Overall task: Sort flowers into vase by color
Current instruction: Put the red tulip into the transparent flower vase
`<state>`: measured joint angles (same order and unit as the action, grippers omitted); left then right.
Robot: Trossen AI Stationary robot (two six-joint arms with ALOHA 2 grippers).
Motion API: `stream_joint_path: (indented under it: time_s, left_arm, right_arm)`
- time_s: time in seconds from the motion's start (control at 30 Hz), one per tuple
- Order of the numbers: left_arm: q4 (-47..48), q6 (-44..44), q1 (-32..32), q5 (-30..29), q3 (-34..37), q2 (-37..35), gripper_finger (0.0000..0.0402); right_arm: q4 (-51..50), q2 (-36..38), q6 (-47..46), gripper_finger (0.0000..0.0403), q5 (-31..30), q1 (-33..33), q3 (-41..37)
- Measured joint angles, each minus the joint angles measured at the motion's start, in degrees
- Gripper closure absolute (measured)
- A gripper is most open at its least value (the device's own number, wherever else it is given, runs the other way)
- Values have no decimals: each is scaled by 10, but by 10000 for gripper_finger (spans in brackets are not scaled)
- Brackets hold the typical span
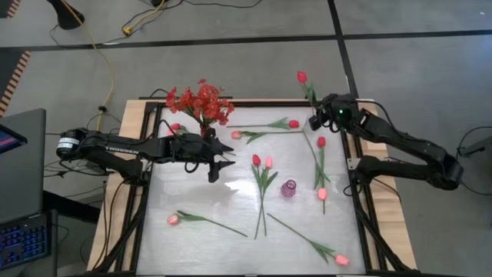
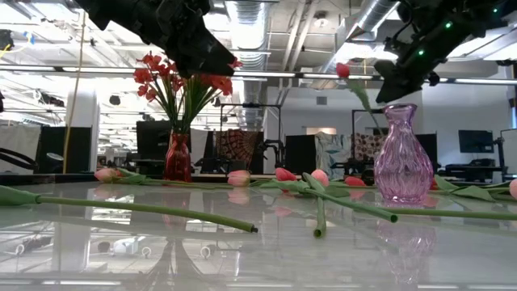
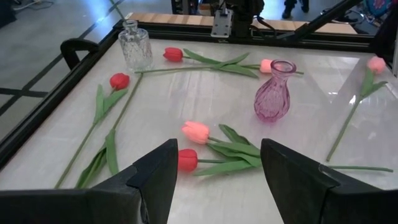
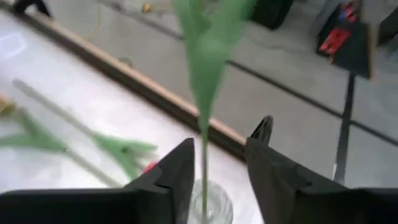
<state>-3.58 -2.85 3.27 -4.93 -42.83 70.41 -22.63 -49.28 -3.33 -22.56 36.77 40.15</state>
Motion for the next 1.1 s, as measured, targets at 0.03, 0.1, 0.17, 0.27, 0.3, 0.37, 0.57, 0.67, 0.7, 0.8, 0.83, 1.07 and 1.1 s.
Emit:
stream_joint_path:
  time_s: [0.03,0.1,0.17,0.27,0.3,0.37,0.57,0.67,0.7,0.8,0.83,1.07,1.1]
  left_arm:
    - [0,0,0,0,0,0,184]
    - [2,0,0,0,0,0,184]
    - [4,-2,0,0,0,0,184]
    - [13,-14,0,10,0,0,184]
    - [21,-18,0,15,0,0,184]
    - [41,-29,-2,24,0,0,184]
    - [113,-71,-25,31,0,0,184]
    - [151,-91,-45,31,0,0,184]
    - [163,-99,-52,31,0,0,184]
    - [192,-130,-69,27,0,0,184]
    - [197,-142,-74,24,0,0,184]
    - [177,-168,-105,16,0,32,184]
    - [167,-156,-108,16,0,42,184]
  right_arm:
    - [-21,0,-5,216,8,0,10]
    - [-65,0,-12,197,26,0,31]
    - [-111,0,-14,182,45,0,52]
    - [-172,0,-38,170,82,0,86]
    - [-192,0,-48,169,99,0,96]
    - [-234,0,-63,169,142,0,117]
    - [-307,0,-100,177,261,-33,148]
    - [-320,0,-125,183,289,-76,148]
    - [-322,0,-134,184,290,-92,148]
    - [-326,0,-166,186,291,-154,148]
    - [-322,0,-178,186,291,-177,148]
    - [-267,-9,-229,186,277,-334,148]
    - [-260,-14,-233,186,265,-354,148]
